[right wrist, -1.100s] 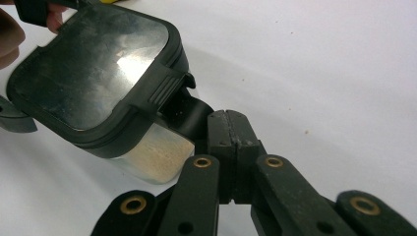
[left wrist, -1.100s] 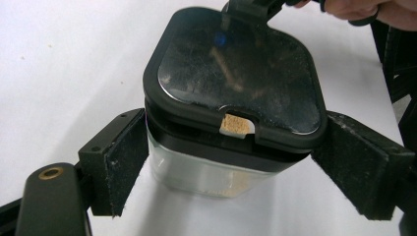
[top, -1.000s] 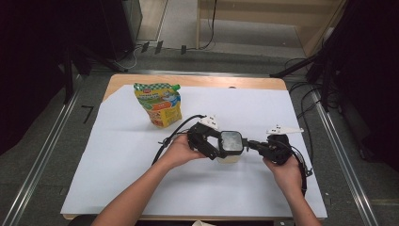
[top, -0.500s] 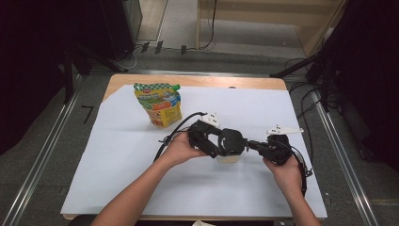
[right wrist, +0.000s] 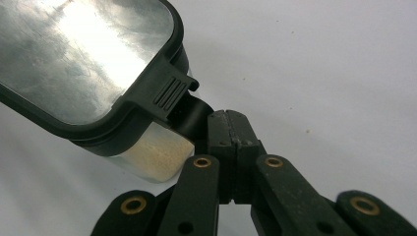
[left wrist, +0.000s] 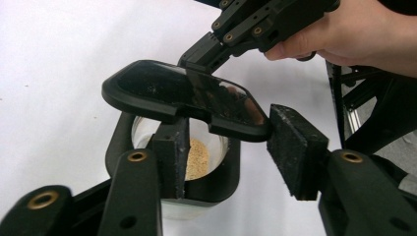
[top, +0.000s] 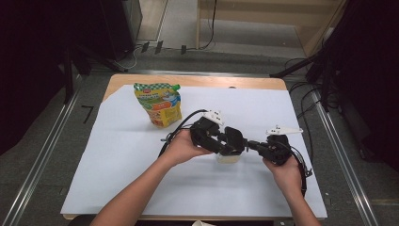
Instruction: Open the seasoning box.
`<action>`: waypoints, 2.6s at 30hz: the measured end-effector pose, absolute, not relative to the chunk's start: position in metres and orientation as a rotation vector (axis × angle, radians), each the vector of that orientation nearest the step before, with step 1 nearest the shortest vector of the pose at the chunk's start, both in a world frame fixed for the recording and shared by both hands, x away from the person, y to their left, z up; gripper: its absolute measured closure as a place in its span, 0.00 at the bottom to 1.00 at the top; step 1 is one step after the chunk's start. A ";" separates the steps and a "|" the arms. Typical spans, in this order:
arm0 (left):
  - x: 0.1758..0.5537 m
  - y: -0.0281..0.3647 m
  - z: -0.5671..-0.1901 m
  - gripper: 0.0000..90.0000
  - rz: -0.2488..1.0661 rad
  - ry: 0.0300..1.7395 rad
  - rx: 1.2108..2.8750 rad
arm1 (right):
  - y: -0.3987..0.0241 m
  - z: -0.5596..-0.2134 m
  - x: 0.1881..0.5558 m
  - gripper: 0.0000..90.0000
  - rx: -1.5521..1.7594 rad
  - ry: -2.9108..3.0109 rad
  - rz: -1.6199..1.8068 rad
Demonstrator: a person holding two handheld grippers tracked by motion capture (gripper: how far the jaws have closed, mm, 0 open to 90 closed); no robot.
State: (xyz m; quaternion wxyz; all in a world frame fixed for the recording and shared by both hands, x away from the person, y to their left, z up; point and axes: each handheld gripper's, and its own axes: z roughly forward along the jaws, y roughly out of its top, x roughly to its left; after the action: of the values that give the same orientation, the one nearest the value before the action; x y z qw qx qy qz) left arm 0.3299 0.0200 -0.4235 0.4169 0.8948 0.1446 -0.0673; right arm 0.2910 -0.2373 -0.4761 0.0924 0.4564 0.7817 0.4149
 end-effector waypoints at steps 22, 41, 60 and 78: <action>0.338 -0.015 -0.402 0.78 -0.283 0.306 2.272 | -0.239 -0.478 0.288 1.00 1.356 2.314 1.248; 0.342 -0.022 -0.401 0.75 -0.327 0.320 2.273 | -0.244 -0.473 0.281 0.97 1.333 2.317 1.258; 0.338 0.054 -0.400 0.60 -0.268 0.482 2.226 | -0.213 -0.464 0.220 0.70 1.190 2.438 1.401; 0.336 0.118 -0.401 0.69 -0.283 0.624 2.201 | -0.144 -0.463 0.217 0.61 0.958 2.584 1.415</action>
State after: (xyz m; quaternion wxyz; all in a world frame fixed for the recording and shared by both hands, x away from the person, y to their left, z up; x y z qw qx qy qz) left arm 0.3357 0.1185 -0.4006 0.4061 0.8726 0.2473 -0.1121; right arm 0.2169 -0.1444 -0.4634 0.0220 0.3091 0.8339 0.4567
